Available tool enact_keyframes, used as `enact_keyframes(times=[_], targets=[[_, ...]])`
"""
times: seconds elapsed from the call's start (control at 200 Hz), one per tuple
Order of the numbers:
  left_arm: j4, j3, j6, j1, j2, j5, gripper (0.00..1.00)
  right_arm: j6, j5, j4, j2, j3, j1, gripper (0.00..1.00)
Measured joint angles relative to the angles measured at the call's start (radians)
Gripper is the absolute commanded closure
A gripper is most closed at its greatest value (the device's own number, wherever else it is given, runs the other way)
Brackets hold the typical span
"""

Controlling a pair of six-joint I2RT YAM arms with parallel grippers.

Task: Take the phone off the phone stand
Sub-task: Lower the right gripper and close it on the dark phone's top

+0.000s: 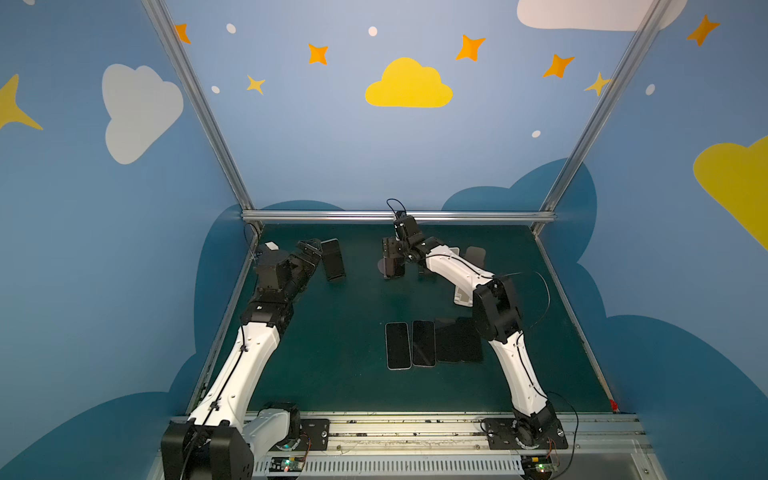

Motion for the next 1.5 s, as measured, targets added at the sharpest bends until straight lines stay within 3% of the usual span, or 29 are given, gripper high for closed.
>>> enact_keyframes(times=[0.431,0.741,1.497], targets=[[0.006,0.0,-0.004,0.003,0.0,0.01,0.0,0.005,-0.008,0.002,0.03,0.0,0.005,0.13],[0.012,-0.001,-0.008,0.008,0.0,0.013,0.0,0.035,0.034,0.005,0.039,-0.004,0.014,0.23],[0.029,-0.018,-0.027,0.016,0.0,0.024,0.0,0.02,0.078,0.114,-0.095,-0.235,0.034,0.29]])
